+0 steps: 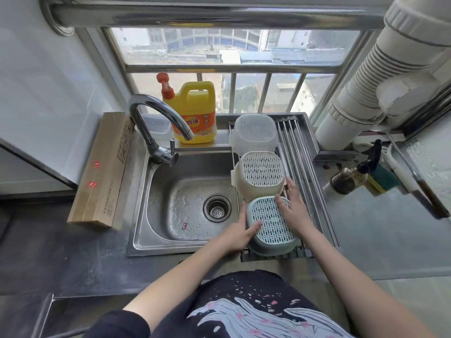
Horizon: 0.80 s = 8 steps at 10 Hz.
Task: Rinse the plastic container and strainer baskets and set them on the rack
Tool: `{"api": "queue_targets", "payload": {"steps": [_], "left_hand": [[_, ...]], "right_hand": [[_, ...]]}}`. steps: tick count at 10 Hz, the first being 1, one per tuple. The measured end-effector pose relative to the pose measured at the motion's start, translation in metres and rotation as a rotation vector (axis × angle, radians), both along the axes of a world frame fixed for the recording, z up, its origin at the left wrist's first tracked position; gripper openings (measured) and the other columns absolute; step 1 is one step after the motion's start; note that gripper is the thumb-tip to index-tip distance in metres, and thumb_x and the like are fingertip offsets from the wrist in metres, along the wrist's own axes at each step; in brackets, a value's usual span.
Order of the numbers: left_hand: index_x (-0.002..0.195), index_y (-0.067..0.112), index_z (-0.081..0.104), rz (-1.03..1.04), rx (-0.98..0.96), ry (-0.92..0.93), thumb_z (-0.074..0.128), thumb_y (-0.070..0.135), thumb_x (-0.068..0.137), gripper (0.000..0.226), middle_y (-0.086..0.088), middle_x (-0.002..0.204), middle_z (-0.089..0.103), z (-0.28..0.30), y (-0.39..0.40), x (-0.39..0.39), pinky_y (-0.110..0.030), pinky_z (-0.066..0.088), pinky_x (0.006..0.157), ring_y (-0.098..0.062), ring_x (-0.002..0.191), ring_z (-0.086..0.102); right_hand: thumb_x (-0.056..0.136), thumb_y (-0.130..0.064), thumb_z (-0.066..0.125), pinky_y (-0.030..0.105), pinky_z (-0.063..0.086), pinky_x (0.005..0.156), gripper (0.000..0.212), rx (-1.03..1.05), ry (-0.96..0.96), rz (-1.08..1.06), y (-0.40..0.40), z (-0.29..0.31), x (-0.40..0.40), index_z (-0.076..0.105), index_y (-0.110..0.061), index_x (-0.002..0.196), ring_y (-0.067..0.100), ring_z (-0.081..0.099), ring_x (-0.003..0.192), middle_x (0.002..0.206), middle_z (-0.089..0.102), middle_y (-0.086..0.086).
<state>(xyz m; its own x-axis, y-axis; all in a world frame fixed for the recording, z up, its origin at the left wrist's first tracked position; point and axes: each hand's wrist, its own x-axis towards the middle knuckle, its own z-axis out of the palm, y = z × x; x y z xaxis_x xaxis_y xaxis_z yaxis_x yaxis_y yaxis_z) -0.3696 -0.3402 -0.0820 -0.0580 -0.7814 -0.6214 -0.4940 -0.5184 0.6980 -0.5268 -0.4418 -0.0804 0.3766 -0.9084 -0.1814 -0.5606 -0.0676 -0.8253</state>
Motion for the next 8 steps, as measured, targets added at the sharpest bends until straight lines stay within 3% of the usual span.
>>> {"api": "queue_targets", "payload": {"steps": [1,3,4,5,6,7,8], "left_hand": [[0.146,0.025,-0.027,-0.030,0.010,-0.046,0.029,0.065,0.091,0.088,-0.019,0.146,0.042,-0.003,-0.002,0.000,-0.039,0.037,0.108,-0.032,0.124,0.052],[0.147,0.014,-0.025,-0.012,-0.021,-0.088,0.028,0.063,0.092,0.091,-0.019,0.158,0.011,0.002,-0.005,0.009,-0.037,0.022,0.115,-0.032,0.142,0.027],[0.151,0.011,-0.012,-0.005,-0.018,-0.196,0.024,0.068,0.090,0.090,-0.023,0.157,0.013,0.006,-0.008,0.021,-0.043,0.025,0.115,-0.034,0.143,0.024],[0.149,0.008,0.015,-0.033,-0.089,-0.352,0.023,0.064,0.092,0.080,-0.022,0.148,0.032,0.005,-0.011,0.031,-0.047,0.036,0.107,-0.037,0.133,0.039],[0.126,0.010,0.043,-0.062,-0.078,-0.401,0.025,0.060,0.094,0.062,-0.019,0.130,0.046,0.014,-0.011,0.038,-0.049,0.044,0.095,-0.037,0.112,0.052],[0.116,0.012,0.049,-0.053,-0.175,-0.427,0.036,0.048,0.096,0.043,-0.011,0.122,0.050,0.023,-0.006,0.044,-0.047,0.045,0.092,-0.030,0.107,0.053],[0.123,0.013,0.051,0.012,-0.410,-0.470,0.049,0.035,0.094,0.036,-0.005,0.125,0.050,0.059,-0.013,0.057,-0.041,0.047,0.091,-0.021,0.108,0.055]], "right_hand": [[0.097,-0.035,0.049,0.039,0.029,0.107,0.066,-0.002,0.039,-0.027,0.000,0.000,0.001,0.012,-0.028,0.151,0.018,0.032,0.138,0.156,0.026,0.000],[0.098,-0.040,0.044,0.047,0.035,0.108,0.057,-0.086,0.079,-0.143,0.000,-0.002,-0.001,0.023,-0.021,0.148,0.026,0.038,0.136,0.152,0.033,0.006],[0.098,-0.033,0.045,0.044,0.039,0.102,0.047,-0.238,0.171,-0.196,0.002,0.005,0.002,0.036,-0.016,0.141,0.026,0.045,0.128,0.142,0.046,0.009],[0.096,-0.030,0.047,0.045,0.036,0.101,0.041,-0.425,0.352,-0.145,0.008,0.004,0.008,0.042,-0.015,0.134,0.026,0.046,0.124,0.135,0.052,0.008],[0.097,-0.034,0.043,0.047,0.031,0.104,0.042,-0.387,0.481,-0.110,0.010,-0.002,0.010,0.040,-0.018,0.136,0.026,0.042,0.127,0.137,0.049,0.006],[0.097,-0.036,0.040,0.050,0.029,0.105,0.041,-0.399,0.412,-0.211,0.011,0.003,0.009,0.044,-0.017,0.133,0.028,0.043,0.127,0.135,0.052,0.006],[0.094,-0.038,0.041,0.052,0.038,0.100,0.039,-0.416,0.188,-0.285,0.003,0.032,0.010,0.050,-0.014,0.124,0.028,0.050,0.117,0.123,0.059,0.006]]}}
